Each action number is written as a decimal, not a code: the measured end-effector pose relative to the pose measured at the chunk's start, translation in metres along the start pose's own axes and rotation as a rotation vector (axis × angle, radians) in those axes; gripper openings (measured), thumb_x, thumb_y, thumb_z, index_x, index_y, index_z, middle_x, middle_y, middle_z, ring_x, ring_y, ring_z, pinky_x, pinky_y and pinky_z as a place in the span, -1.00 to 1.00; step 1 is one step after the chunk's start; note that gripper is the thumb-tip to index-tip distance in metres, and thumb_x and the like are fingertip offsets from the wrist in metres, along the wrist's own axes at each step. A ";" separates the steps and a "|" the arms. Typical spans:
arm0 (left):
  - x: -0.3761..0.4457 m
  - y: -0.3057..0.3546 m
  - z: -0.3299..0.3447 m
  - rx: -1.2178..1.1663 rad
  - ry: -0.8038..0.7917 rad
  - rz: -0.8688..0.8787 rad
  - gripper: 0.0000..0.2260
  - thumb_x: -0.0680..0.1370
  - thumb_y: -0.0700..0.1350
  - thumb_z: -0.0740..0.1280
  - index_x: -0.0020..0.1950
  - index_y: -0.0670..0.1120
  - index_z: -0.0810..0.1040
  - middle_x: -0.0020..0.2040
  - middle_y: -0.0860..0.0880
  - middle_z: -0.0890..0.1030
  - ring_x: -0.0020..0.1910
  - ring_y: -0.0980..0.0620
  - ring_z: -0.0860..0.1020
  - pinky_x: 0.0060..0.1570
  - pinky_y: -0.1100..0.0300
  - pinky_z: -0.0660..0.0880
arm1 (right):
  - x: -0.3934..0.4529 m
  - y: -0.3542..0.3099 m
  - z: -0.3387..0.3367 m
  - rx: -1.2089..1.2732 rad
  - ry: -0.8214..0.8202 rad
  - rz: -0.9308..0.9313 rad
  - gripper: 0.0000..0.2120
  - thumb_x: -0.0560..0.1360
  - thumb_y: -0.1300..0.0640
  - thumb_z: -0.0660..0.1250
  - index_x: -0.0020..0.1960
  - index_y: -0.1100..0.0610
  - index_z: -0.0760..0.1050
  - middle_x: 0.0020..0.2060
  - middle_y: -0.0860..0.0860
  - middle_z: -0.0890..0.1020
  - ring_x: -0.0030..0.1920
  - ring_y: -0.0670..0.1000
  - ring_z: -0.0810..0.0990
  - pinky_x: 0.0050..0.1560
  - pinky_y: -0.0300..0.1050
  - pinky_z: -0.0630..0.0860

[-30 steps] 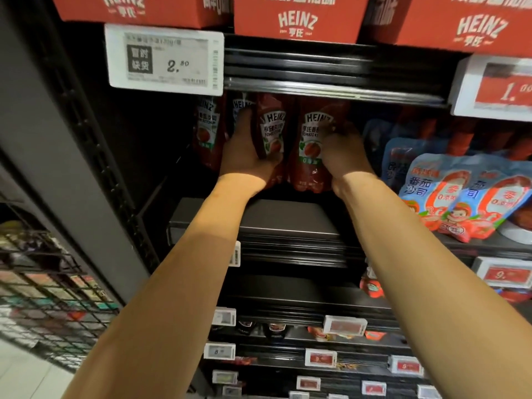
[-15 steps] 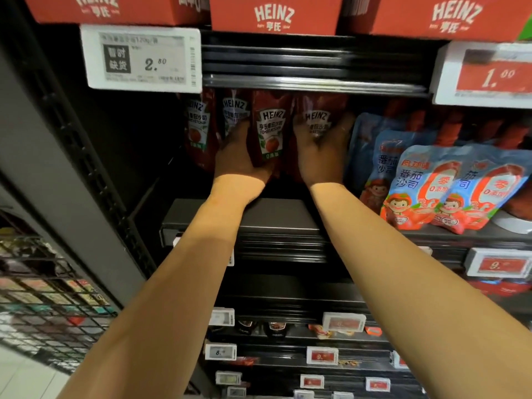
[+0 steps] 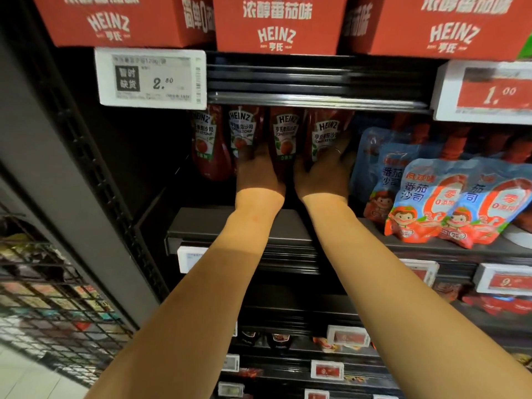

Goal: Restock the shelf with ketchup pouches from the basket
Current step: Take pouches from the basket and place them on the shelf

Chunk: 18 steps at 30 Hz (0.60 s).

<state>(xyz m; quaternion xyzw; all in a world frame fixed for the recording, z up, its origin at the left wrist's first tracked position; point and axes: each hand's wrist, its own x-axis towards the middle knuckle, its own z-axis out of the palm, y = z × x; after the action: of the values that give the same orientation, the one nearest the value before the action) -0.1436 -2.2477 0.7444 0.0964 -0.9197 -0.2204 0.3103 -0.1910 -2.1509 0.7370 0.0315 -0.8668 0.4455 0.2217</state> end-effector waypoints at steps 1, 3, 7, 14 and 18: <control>0.000 -0.001 0.000 -0.033 0.003 -0.007 -0.55 0.55 -0.20 0.37 0.43 -0.24 0.43 0.30 -0.30 0.53 0.30 -0.35 0.45 0.30 -0.07 0.40 | -0.001 -0.001 0.000 -0.011 0.018 -0.032 -0.05 0.50 -0.04 0.39 0.62 0.18 -0.15 0.51 0.29 0.14 0.51 0.30 0.19 0.47 0.13 0.27; 0.000 -0.004 0.001 -0.090 -0.023 -0.036 -0.55 0.55 -0.15 0.38 0.43 -0.19 0.43 0.27 -0.25 0.56 0.26 -0.28 0.49 0.22 -0.02 0.47 | -0.003 -0.001 0.000 -0.054 0.055 -0.100 -0.07 0.48 -0.01 0.39 0.62 0.16 -0.12 0.49 0.29 0.16 0.49 0.32 0.19 0.48 0.12 0.24; 0.001 -0.004 0.002 -0.129 -0.046 -0.005 -0.68 0.55 -0.15 0.37 0.29 -0.19 0.56 0.16 -0.22 0.63 0.17 -0.24 0.57 0.13 0.07 0.50 | -0.003 -0.002 0.001 -0.187 0.075 -0.119 -0.07 0.46 -0.01 0.45 0.62 0.13 -0.04 0.45 0.28 0.20 0.44 0.33 0.26 0.44 0.10 0.25; 0.003 -0.003 0.002 -0.038 -0.118 -0.032 -0.64 0.50 -0.19 0.38 0.30 -0.17 0.53 0.16 -0.22 0.62 0.16 -0.24 0.57 0.11 0.01 0.54 | 0.004 0.007 0.004 -0.226 -0.034 -0.023 -0.15 0.48 0.16 0.41 0.60 0.12 -0.01 0.42 0.28 0.27 0.40 0.34 0.32 0.36 0.15 0.33; 0.003 -0.002 -0.001 -0.052 -0.130 -0.067 -0.66 0.48 -0.24 0.40 0.24 -0.24 0.48 0.05 -0.25 0.63 0.08 -0.27 0.60 -0.01 0.00 0.57 | 0.005 0.009 0.002 -0.184 -0.107 -0.006 -0.08 0.43 0.21 0.46 0.60 0.09 -0.04 0.42 0.27 0.29 0.41 0.33 0.34 0.32 0.15 0.39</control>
<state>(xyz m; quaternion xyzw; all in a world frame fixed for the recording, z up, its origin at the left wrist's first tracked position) -0.1456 -2.2507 0.7458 0.1044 -0.9281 -0.2602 0.2449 -0.1980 -2.1462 0.7315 0.0373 -0.9147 0.3609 0.1783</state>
